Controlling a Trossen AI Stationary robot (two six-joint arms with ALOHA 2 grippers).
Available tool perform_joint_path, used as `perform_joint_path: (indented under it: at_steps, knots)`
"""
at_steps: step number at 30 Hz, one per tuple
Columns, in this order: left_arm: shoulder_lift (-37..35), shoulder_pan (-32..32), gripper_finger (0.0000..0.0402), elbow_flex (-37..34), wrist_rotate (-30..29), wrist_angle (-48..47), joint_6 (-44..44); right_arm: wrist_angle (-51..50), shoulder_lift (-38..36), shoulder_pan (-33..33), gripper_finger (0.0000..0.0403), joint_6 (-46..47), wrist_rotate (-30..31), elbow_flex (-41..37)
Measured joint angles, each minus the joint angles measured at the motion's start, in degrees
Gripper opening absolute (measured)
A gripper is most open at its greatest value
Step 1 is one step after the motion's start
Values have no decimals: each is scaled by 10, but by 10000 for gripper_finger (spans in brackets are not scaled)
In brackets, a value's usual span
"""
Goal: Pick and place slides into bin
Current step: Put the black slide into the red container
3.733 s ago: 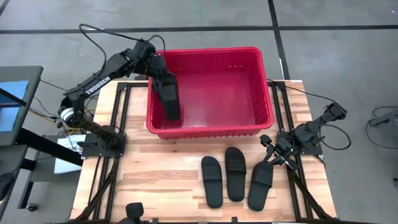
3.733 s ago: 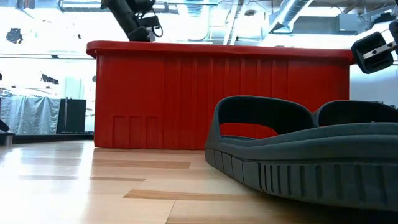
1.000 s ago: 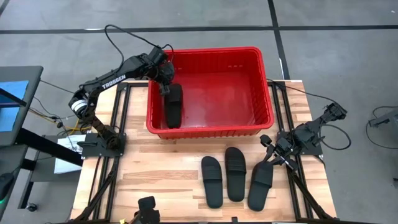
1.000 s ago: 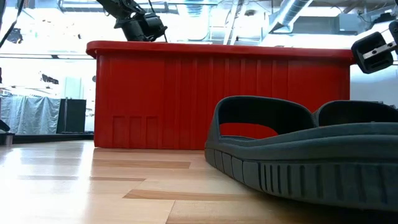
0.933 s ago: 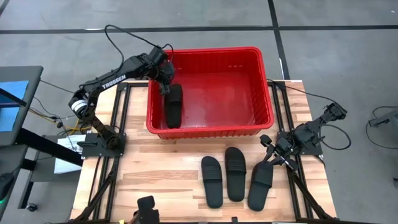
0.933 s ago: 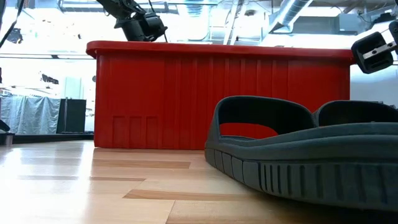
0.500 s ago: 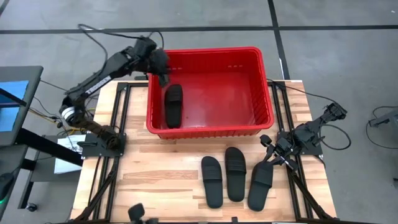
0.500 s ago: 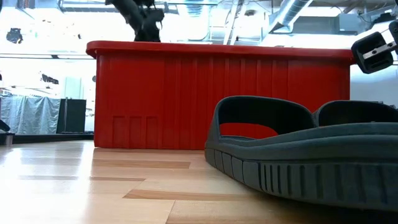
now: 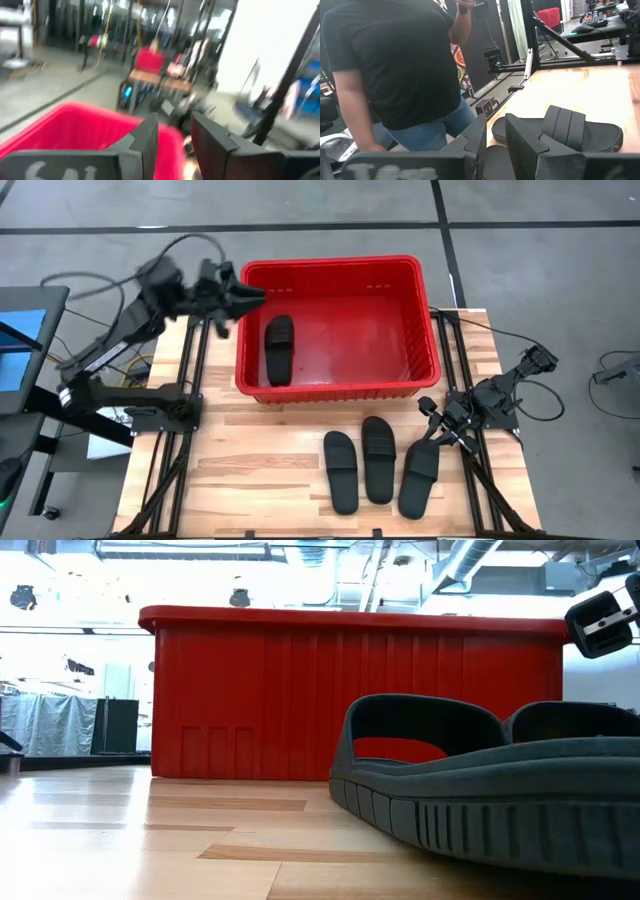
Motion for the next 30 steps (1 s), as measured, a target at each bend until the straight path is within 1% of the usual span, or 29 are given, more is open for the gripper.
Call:
perform_joint_path:
  at_steps: [2,4,7,13,17,19,23,26,30]
  knots:
    - [-45,-13,104,-51,-13,63,-43,0,0,0,63,0,0,0]
    - [-90,-22,104,-99,-29,101,-64,0,0,0,63,0,0,0]
    - [-154,-32,104,-157,-52,108,-65,0,0,0,63,0,0,0]
    - [-266,-62,104,-250,-65,109,-78,0,0,0,63,0,0,0]
    - [-331,-96,104,-308,-121,116,-99,0,0,0,63,0,0,0]
    - [-359,-115,104,-342,-155,138,-112,0,0,0,63,0,0,0]
    - [-394,-151,104,-421,-194,263,-155,0,0,0,63,0,0,0]
    - [-396,-176,104,-471,-211,362,-180,0,0,0,63,0,0,0]
    - [-388,-205,104,-510,-222,426,-195,0,0,0,63,0,0,0]
